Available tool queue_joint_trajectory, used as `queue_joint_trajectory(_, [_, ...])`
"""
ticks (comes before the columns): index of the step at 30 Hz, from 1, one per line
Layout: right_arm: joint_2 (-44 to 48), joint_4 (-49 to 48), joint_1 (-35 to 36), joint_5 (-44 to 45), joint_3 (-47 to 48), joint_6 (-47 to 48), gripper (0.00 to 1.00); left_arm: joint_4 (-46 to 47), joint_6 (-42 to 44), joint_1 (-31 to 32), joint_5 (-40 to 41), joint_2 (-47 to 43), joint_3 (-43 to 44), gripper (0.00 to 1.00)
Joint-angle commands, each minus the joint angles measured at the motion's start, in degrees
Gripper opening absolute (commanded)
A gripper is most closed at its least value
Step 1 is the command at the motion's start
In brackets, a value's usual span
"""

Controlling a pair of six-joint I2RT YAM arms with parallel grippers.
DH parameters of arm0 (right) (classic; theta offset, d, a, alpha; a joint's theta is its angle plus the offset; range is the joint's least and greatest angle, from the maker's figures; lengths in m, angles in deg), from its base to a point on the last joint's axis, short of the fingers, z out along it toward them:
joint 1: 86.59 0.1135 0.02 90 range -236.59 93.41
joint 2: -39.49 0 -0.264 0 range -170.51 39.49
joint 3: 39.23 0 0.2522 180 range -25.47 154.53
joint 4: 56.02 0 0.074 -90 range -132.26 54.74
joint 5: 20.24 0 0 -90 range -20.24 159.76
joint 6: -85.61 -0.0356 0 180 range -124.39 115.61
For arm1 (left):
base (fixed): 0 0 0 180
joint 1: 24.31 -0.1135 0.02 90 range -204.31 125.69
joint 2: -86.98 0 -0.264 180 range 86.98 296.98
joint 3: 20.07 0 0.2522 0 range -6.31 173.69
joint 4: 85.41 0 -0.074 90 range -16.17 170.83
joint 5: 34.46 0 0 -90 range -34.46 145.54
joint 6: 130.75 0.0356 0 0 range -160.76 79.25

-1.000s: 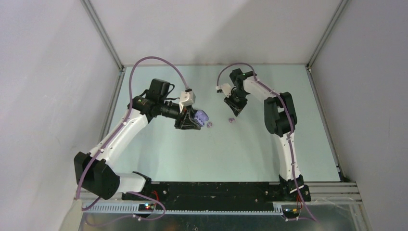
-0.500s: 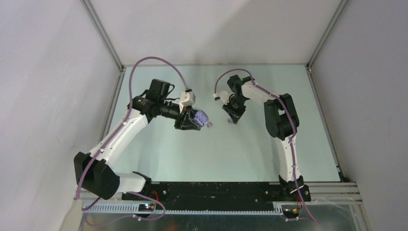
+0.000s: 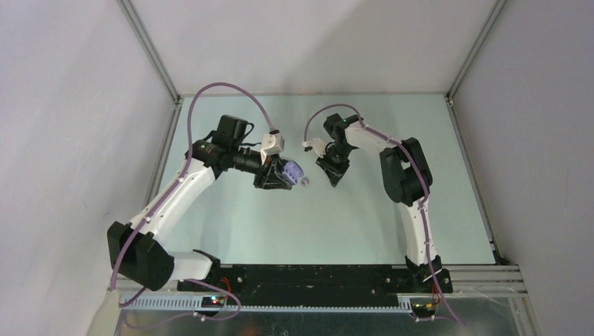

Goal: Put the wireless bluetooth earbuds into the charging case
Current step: Adjust the left earbud at the center of the board.

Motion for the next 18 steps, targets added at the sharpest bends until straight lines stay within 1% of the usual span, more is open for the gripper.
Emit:
queue_joint_trajectory(1, [3.4,2.1,-0.1,-1.7,0.3,0.2,0.23,-0.1,1.9,0.2,-2.0,-2.1,0.1,0.00])
queue_joint_trajectory(4, [4.0,3.6,-1.4,-2.6,1.0,0.0,0.23,-0.6,2.1,0.2,-2.1,-2.1,0.2,0.00])
queue_joint_trajectory(7, [3.9,7.0,-3.4,-5.0,3.7,-0.6,0.24,-0.7,2.3,0.2,-2.1,-2.2,0.3,0.00])
queue_joint_trajectory(9, [3.6,8.9,-5.2,-9.4,5.6,-1.1,0.25,-0.7,2.3,0.2,-2.1,-2.2,0.3,0.00])
queue_joint_trajectory(13, [2.4,10.0,-8.0,-13.5,8.4,-3.6,0.27,-0.7,2.4,0.4,-1.9,-2.1,0.4,0.00])
queue_joint_trajectory(18, [-1.9,7.9,-8.9,-11.8,12.6,-10.2,0.28,-0.7,2.5,0.9,-1.4,-1.9,0.4,0.00])
